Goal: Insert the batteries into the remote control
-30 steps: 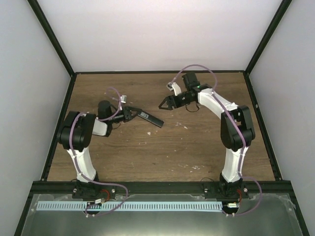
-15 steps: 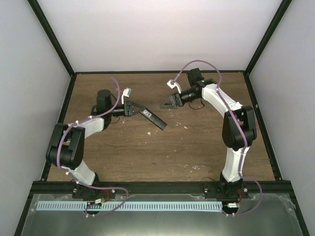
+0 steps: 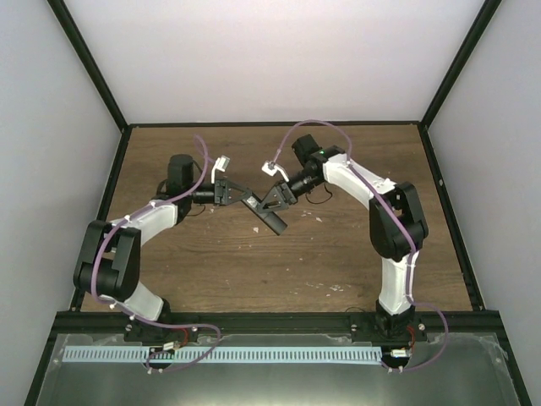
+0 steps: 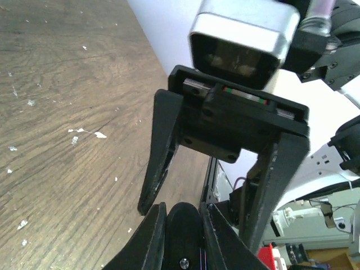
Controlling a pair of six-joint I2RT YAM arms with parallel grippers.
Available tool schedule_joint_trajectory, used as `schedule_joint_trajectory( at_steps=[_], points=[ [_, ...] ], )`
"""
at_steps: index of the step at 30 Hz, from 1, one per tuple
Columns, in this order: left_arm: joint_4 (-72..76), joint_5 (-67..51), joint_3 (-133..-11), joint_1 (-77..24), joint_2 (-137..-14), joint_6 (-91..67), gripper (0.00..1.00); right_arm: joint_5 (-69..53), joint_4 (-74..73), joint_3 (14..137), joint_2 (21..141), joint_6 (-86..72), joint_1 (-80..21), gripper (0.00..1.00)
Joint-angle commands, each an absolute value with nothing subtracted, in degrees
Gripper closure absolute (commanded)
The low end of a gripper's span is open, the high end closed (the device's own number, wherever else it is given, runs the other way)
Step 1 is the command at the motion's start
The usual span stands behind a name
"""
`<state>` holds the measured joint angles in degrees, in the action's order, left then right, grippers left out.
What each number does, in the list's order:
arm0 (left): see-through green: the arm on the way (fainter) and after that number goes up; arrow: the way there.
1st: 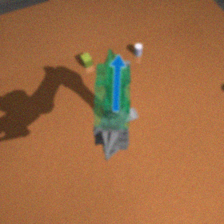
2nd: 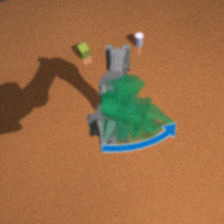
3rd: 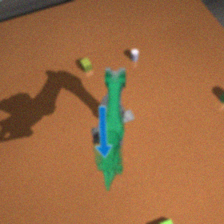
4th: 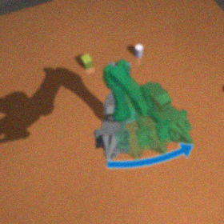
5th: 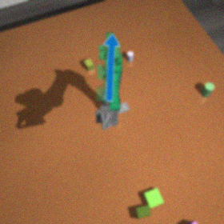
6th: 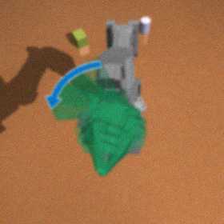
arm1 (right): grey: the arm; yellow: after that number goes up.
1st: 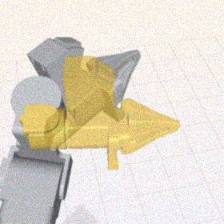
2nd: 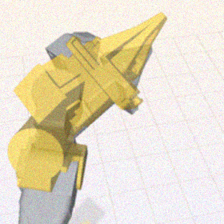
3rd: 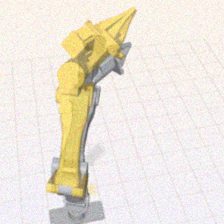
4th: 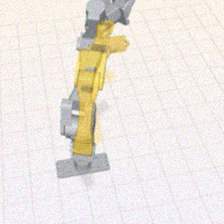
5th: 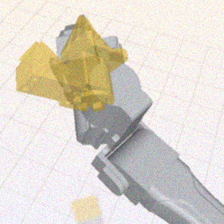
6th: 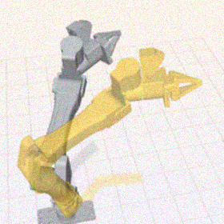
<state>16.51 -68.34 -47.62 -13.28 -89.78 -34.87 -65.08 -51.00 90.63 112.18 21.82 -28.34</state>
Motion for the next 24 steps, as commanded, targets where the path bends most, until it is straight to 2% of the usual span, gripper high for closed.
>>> schedule_joint_trajectory(
  at_steps=[1, 4, 10, 24],
  points=[
    [14.0, -70.9, -49.2, -13.5, -87.6, -32.2, 1.00, -66.7, -52.1, 88.8, 111.3, 23.1, -28.4, 0.41],
    [13.7, -71.3, -49.2, -13.5, -87.5, -31.8, 1.00, -66.7, -52.3, 88.0, 110.9, 23.2, -28.8, 0.46],
    [14.6, -72.1, -49.3, -13.5, -87.5, -32.3, 1.00, -66.7, -53.0, 87.4, 111.5, 23.5, -29.4, 0.62],
    [19.1, -73.0, -48.1, -13.5, -87.7, -35.2, 1.00, -68.2, -54.4, 88.9, 112.7, 25.0, -30.8, 0.85]
  ],
)
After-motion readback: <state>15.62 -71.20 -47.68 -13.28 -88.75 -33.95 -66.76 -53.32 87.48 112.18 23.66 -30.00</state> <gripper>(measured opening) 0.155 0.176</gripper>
